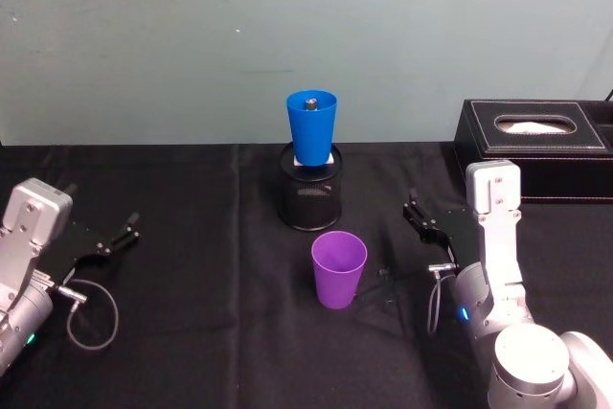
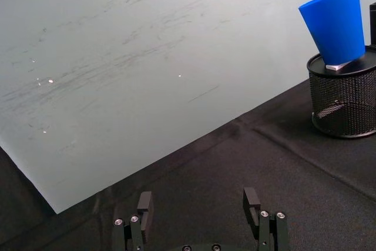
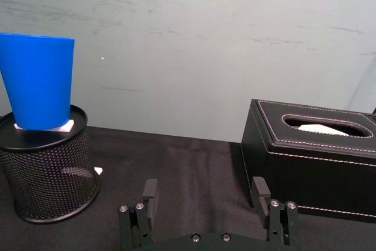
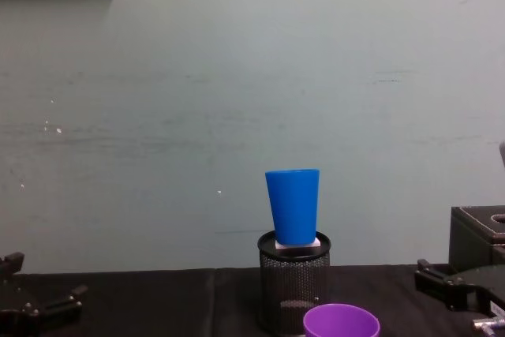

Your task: Pick up one cup with a gripper and tap it against the other cup.

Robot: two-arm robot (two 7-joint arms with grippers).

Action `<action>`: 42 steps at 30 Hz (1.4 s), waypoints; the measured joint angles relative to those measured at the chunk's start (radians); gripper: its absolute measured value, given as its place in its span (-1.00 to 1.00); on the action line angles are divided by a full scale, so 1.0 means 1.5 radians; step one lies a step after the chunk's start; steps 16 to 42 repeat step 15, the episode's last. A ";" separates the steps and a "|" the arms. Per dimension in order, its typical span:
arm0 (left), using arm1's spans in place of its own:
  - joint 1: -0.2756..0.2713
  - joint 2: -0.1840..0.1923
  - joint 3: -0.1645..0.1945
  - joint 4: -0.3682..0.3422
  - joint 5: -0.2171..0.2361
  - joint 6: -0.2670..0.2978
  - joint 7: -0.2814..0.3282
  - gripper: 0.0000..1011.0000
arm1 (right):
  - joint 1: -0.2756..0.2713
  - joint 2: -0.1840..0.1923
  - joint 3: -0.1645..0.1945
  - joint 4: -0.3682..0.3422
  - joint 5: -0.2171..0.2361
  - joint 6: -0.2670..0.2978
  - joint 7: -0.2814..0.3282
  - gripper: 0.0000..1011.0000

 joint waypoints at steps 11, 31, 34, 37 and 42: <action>0.000 0.000 0.000 0.000 0.000 0.000 0.000 0.98 | 0.000 0.000 0.000 0.000 0.000 0.000 0.000 0.98; 0.000 0.000 0.000 0.000 0.000 0.000 0.000 0.98 | 0.000 0.000 0.000 0.000 0.000 0.000 0.000 0.98; 0.000 0.000 0.000 0.000 0.000 0.000 0.000 0.98 | 0.000 0.000 0.000 0.000 0.000 0.000 0.000 0.98; 0.000 0.000 0.000 0.000 0.000 0.000 0.000 0.98 | 0.000 0.000 0.000 0.000 0.000 0.000 0.000 0.98; 0.000 0.000 0.000 0.000 0.000 0.000 0.000 0.98 | 0.000 0.000 0.000 0.000 0.000 0.000 0.000 0.98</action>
